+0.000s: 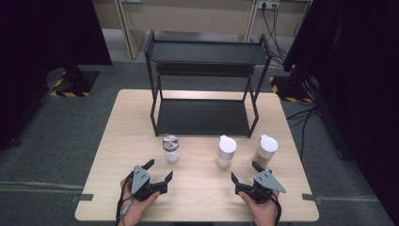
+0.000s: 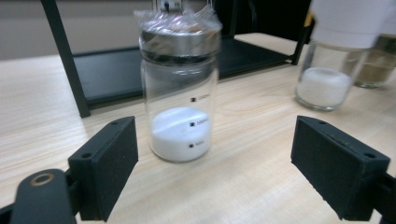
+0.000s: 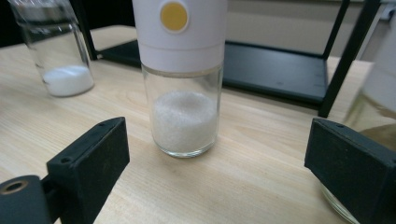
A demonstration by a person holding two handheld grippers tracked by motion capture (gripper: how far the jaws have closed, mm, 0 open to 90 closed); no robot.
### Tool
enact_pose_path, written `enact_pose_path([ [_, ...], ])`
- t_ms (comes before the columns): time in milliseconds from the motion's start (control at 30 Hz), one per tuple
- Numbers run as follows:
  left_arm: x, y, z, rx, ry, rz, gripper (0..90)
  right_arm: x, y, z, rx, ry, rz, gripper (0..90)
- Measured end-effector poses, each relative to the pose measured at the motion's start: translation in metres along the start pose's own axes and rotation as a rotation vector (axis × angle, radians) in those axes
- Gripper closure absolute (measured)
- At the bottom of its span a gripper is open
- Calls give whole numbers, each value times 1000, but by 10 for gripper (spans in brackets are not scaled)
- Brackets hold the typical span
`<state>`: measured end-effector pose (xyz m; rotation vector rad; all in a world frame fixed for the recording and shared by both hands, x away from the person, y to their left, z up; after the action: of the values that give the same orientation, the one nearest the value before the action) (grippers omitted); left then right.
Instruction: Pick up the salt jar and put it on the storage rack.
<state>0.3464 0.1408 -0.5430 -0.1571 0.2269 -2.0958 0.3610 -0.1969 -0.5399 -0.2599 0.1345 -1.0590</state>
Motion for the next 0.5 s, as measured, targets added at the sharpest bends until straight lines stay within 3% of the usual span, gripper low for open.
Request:
enact_pose_path([
  [233,-2,-4,0,27,-27,9,142,-1,-3,0,17,-15,-14,85],
  [400,-1,-5,1,50,-21,13,145,-2,-5,0,24,-22,-12,86],
  [500,-1,-1,9,65,-32,28,118,-2,-7,-1,31,-13,-16,85],
])
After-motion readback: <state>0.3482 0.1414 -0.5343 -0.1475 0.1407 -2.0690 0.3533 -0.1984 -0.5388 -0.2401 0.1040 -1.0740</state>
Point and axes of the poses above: each handheld gripper's, and its own axes: y roughly forward along the jaws, z roughly out of its top, x roughly to its right, the point moved 6 cm from there along y, roughly forward along the jaws
